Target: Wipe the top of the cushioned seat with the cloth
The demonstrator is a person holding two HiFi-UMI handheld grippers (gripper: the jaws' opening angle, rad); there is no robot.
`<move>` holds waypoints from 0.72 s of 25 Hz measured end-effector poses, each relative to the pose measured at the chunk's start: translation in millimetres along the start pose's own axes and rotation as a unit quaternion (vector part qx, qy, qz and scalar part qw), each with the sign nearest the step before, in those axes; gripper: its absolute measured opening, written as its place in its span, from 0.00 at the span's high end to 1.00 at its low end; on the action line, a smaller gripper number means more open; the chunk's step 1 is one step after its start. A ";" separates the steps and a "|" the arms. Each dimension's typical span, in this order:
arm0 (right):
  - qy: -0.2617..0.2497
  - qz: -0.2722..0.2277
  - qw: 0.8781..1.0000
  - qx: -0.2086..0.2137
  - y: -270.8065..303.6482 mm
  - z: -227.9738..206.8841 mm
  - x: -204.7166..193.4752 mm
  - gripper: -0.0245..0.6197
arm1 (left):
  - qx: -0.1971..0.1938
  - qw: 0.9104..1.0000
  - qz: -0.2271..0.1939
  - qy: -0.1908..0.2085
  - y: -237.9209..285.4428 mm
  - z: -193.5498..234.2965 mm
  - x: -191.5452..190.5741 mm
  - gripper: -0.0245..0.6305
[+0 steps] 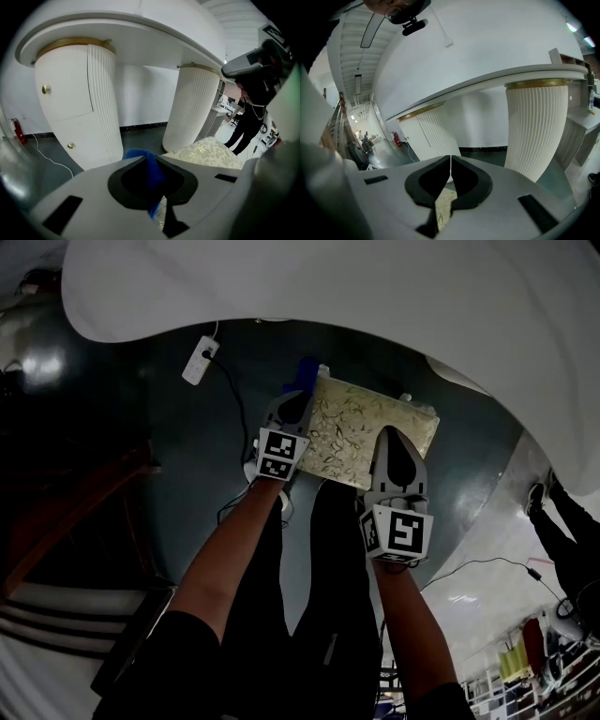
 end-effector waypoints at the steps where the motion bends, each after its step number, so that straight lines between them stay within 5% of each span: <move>1: 0.001 0.000 1.000 0.002 0.6 -4.1 -2.0 0.90 | -0.003 1.000 0.007 -0.005 4.6 -0.2 -4.1 0.91; 10: -0.020 0.008 1.000 0.018 -3.4 -31.7 -9.3 0.90 | -0.016 0.998 0.018 -0.052 19.3 -5.8 -28.4 0.91; 18: -0.023 0.015 1.000 -0.002 -16.1 -57.2 -14.4 0.90 | -0.037 0.998 0.039 -0.016 27.2 -11.5 -25.1 0.91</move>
Point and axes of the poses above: the fingertips, and each gripper's own axes: y forward along the fingers, z to its left, x out of its top, the point moved 6 cm from there along -y, backward along the fingers, and after that the axes turned 9 degrees about -x, right-handed, at the moved point
